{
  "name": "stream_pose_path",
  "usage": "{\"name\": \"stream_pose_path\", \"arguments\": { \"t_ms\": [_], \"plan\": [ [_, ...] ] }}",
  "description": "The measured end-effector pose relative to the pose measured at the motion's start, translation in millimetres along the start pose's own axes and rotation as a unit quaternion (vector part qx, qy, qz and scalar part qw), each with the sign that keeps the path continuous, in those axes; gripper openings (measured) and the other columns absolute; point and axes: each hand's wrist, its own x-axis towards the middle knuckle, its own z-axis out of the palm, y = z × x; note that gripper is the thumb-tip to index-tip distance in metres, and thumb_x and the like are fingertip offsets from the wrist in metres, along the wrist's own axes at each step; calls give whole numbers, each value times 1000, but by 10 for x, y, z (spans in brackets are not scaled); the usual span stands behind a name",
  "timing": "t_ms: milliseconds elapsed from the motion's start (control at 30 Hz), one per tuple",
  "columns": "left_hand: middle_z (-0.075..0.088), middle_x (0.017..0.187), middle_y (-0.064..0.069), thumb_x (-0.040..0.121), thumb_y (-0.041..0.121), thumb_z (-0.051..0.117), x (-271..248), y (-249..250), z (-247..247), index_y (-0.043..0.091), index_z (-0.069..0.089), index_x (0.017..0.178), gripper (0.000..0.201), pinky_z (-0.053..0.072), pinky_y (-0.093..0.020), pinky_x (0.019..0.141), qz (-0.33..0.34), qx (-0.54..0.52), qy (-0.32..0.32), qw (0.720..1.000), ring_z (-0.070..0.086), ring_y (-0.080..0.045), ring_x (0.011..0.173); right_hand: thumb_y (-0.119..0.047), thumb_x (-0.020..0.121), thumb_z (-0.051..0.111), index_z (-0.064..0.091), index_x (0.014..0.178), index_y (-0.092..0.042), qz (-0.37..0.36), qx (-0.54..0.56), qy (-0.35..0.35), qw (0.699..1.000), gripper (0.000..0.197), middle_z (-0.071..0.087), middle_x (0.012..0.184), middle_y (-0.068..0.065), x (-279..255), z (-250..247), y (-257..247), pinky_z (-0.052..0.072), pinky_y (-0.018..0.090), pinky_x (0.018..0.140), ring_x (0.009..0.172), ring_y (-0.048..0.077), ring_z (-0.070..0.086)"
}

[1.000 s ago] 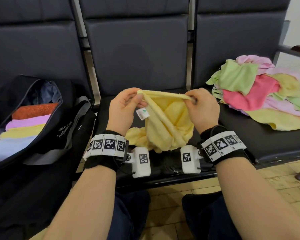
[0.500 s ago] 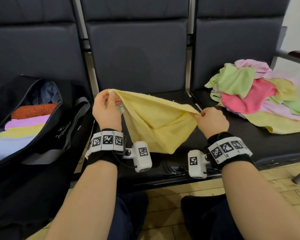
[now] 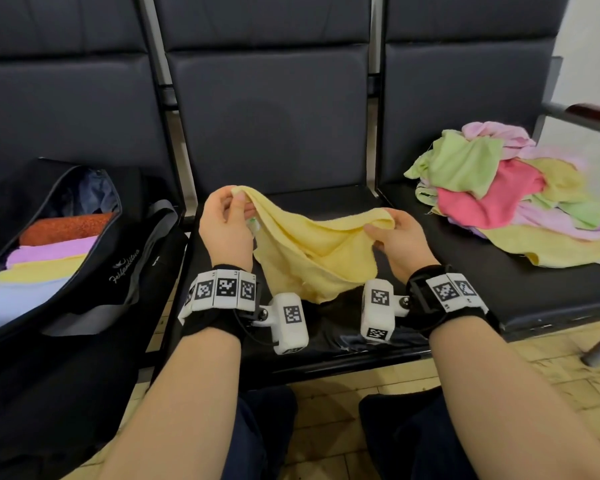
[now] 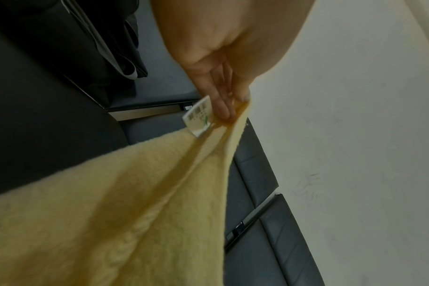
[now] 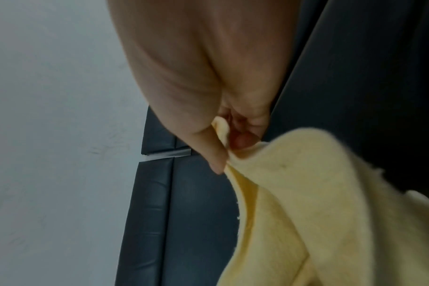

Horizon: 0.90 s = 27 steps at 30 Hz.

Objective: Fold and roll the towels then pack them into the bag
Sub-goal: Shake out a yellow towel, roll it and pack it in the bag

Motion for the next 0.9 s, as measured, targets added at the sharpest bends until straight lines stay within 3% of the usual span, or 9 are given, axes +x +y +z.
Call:
{"name": "stream_pose_path", "arguments": {
  "t_ms": [167,233,333,433,533,600,700,800,900],
  "plan": [
    [68,88,2,96,16,53,27,19,-48,26,59,93,13,56,-30,81,11,8,19,1000,69,-17,85,11,80,59,47,133,-15,-65,-132,-13,989,59,57,105,2,-79,44,10,50,35,91,100,18,57],
    [67,87,4,97,17,52,36,24,-71,25,59,94,11,56,-28,80,23,21,33,999,69,-14,84,10,83,52,49,131,-12,-101,-189,18,977,53,53,92,-4,-94,32,6,46,23,80,83,10,53],
    [67,87,3,97,18,51,101,4,-146,23,59,95,10,56,-29,81,23,37,72,996,68,-12,82,14,81,45,56,123,-6,-147,-264,118,946,48,50,107,7,-85,-85,39,38,15,78,85,15,50],
    [65,83,4,98,14,50,201,-45,-259,17,58,97,9,56,-32,83,2,42,110,993,67,-12,80,-5,88,54,60,114,-8,-176,-265,239,917,28,52,116,12,-96,-241,21,40,29,85,99,25,55],
    [64,83,2,98,14,48,198,-35,-285,17,59,98,11,55,-32,84,25,85,88,992,65,-12,80,-29,95,46,55,115,-13,-129,-230,306,915,27,65,98,7,-93,-308,-64,43,35,77,87,24,60],
    [65,89,0,99,16,47,156,5,-264,19,60,100,13,54,-27,84,61,113,65,990,64,-10,83,-24,98,39,53,117,-14,-150,-84,296,940,26,66,80,10,-87,-308,-137,54,37,65,67,24,64],
    [64,96,2,100,20,45,126,91,-245,16,62,105,18,48,-16,83,118,126,69,983,60,-5,86,-9,98,36,54,115,-20,-218,75,277,933,26,61,69,9,-123,-280,-236,52,24,54,54,19,60],
    [62,103,4,100,20,44,168,97,-287,14,61,111,21,41,-9,80,118,151,75,979,55,-4,89,-7,98,38,59,112,-17,-197,37,239,950,27,62,70,6,-122,-255,-239,52,19,51,52,13,60],
    [64,107,-9,100,14,43,239,-74,-380,9,60,108,19,46,-16,61,8,210,22,977,62,-3,59,-8,95,42,64,112,-9,-55,-98,168,979,28,65,69,14,-68,-328,-127,45,19,37,37,10,57]
  ]
}}
